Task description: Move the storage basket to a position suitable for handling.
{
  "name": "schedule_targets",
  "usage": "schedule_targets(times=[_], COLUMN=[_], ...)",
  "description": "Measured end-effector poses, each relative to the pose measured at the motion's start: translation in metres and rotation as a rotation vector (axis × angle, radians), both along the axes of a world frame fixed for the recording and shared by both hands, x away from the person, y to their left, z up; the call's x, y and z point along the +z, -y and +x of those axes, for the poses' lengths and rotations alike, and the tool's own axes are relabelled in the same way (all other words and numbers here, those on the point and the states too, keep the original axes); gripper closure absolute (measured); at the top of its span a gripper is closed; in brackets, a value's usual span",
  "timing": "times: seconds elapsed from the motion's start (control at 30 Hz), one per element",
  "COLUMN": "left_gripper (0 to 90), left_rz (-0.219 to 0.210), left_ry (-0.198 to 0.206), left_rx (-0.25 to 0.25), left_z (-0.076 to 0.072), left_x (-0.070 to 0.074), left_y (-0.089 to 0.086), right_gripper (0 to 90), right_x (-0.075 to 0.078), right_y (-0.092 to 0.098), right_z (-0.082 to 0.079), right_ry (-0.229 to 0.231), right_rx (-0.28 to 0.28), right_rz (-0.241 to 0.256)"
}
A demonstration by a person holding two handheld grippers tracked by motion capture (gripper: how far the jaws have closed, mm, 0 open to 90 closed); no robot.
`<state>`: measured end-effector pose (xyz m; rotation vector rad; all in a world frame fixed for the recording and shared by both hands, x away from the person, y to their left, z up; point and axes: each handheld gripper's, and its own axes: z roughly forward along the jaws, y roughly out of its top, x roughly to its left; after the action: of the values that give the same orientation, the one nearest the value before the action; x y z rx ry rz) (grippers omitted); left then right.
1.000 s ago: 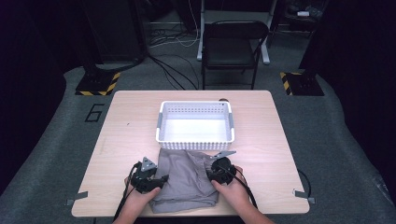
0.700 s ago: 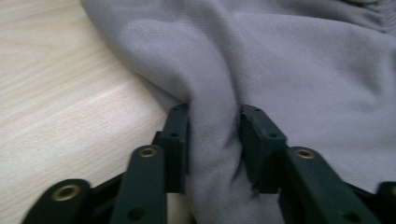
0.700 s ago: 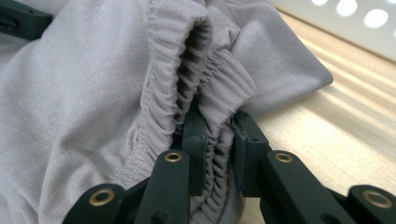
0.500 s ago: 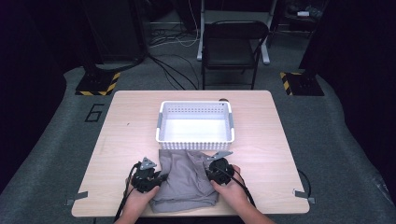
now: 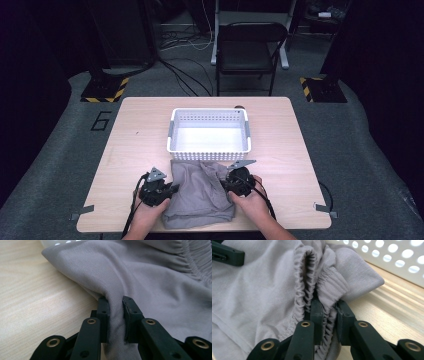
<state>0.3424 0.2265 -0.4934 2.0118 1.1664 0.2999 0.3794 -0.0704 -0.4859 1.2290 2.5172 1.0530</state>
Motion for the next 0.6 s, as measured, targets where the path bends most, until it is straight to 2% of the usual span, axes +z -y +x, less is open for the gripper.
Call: schedule_targets(times=[0.1,0.23,0.27,0.3,0.53,0.6], left_gripper=[77.9,78.1,78.1,78.1,78.1,78.1], left_rz=[-0.011,-0.021,-0.024,-0.019,-0.042,-0.039], left_ry=[0.006,0.010,0.015,0.016,0.023,0.020], left_rx=[-0.021,-0.020,-0.020,-0.027,-0.014,-0.026], left_z=[-0.003,-0.006,-0.006,-0.006,-0.007,-0.007], left_x=[0.006,0.011,0.012,0.013,0.016,0.017], left_y=[0.001,0.002,0.002,0.001,0.000,-0.001], right_gripper=[78.1,78.1,78.1,78.1,78.0,78.0], right_x=[0.005,0.007,0.009,0.009,0.013,0.013], right_y=[0.003,0.005,0.005,0.005,0.007,0.008], right_z=[-0.001,-0.001,-0.002,-0.001,-0.002,-0.002], right_ry=[-0.004,0.007,-0.011,0.003,-0.008,-0.009], right_rx=[-0.003,0.004,-0.003,0.004,-0.002,-0.001], right_rz=[0.012,0.020,0.023,0.021,0.036,0.037])
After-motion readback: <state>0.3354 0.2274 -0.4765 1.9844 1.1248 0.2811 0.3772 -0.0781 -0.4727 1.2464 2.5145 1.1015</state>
